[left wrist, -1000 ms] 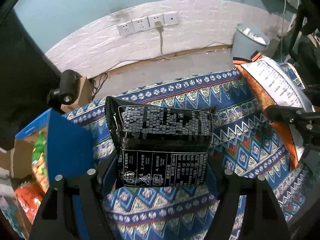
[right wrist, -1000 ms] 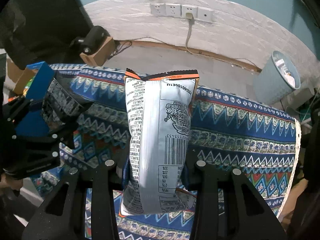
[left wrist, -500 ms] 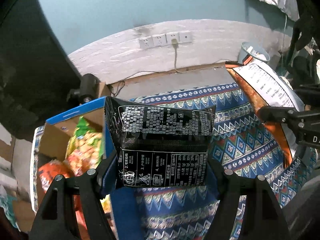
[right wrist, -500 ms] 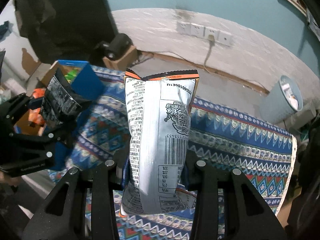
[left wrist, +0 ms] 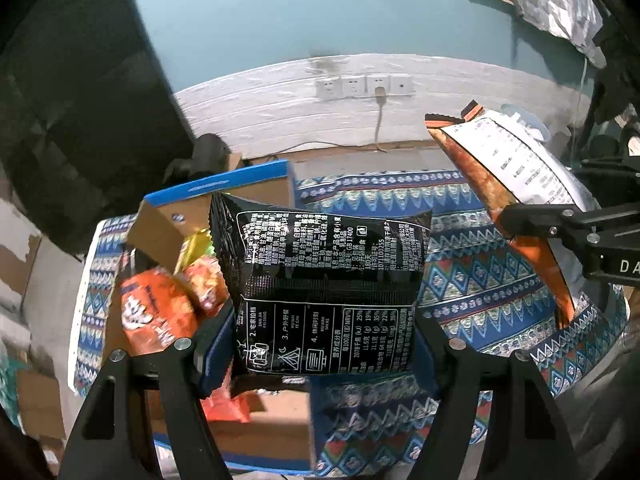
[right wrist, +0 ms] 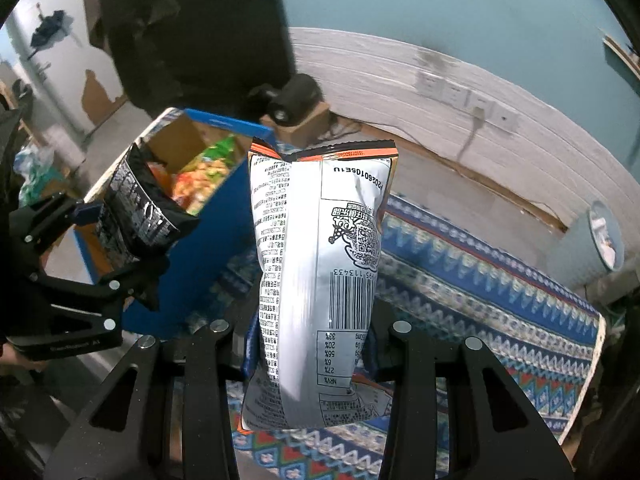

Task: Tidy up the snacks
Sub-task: 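Lift the black and white bags and carry both over the box, then open both tools to drop the black and white bags into the box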

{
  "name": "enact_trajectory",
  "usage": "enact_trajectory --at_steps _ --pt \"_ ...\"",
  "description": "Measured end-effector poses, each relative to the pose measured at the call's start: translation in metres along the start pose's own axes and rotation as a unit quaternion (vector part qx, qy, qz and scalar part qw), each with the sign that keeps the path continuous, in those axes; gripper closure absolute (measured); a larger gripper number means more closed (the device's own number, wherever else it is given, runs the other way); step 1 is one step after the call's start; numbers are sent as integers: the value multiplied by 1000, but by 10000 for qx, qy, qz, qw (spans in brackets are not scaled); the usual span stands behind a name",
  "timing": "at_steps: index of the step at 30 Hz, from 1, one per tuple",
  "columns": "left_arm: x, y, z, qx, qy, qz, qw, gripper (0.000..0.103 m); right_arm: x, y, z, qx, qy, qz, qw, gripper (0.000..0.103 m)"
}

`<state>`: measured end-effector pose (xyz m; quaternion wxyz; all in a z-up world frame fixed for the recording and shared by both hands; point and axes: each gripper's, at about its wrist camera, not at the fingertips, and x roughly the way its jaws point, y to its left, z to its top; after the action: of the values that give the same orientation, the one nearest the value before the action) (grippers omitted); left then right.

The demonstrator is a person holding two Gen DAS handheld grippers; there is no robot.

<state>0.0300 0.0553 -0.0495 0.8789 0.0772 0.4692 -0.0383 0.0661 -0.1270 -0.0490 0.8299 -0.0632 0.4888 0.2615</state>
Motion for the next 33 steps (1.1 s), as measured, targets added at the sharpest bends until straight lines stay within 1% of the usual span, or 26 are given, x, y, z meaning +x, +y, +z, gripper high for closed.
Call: enact_trajectory --at_steps 4,9,17,24,31,32,33 --pt "-6 23 -6 -219 -105 161 9996 28 9 17 11 -109 16 103 9999 64" --pt "-6 53 -12 -487 -123 294 9983 28 25 38 25 -222 80 208 9995 64" --pt "-2 101 -25 -972 -21 407 9944 28 47 80 53 -480 115 411 9979 64" --pt "3 129 -35 -1225 49 655 9903 28 71 116 72 -628 203 642 9958 64" --pt "10 145 -38 -1450 184 825 9858 27 96 136 82 -609 367 820 9941 63" --pt "9 146 -39 -1476 178 853 9852 27 98 139 83 -608 388 838 9939 63" --pt "9 146 -39 -1491 184 874 9848 22 100 141 84 -596 392 872 9936 62"
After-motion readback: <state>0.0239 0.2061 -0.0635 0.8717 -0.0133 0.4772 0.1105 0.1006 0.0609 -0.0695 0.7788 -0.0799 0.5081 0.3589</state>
